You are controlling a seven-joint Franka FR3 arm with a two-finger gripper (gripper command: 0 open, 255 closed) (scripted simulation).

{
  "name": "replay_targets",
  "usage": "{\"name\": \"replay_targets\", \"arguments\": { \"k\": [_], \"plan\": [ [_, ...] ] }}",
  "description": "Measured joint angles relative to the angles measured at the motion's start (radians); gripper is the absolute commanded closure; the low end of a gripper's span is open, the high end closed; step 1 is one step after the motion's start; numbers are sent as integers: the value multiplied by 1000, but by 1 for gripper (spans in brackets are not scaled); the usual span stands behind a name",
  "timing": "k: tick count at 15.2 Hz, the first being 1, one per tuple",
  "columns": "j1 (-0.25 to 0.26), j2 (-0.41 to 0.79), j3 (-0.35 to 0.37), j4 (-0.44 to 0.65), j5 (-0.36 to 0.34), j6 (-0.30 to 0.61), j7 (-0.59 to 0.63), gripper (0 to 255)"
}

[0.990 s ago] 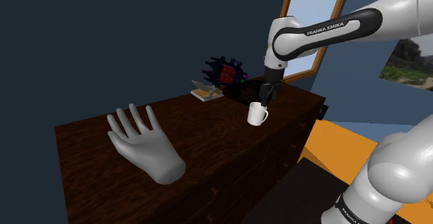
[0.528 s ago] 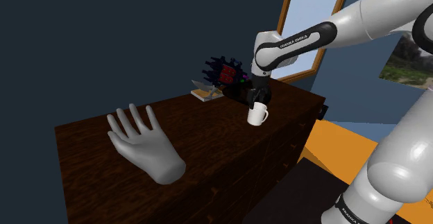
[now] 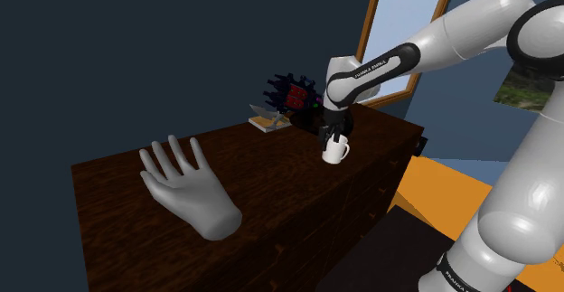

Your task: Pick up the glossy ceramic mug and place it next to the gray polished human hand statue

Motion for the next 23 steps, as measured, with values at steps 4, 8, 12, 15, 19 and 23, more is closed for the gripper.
{"name": "replay_targets", "arguments": {
  "k": [4,8,12,15,19,23],
  "plan": [
    [-1,10,-1,-8,0,18,0,0],
    [-1,10,-1,-9,-1,20,0,255],
    [-1,11,-1,-9,0,20,0,255],
    [-1,11,-1,-9,0,20,0,255],
    [-1,7,0,-7,0,14,0,255],
    [1,-19,0,14,0,-33,-2,255]
  ]
}}
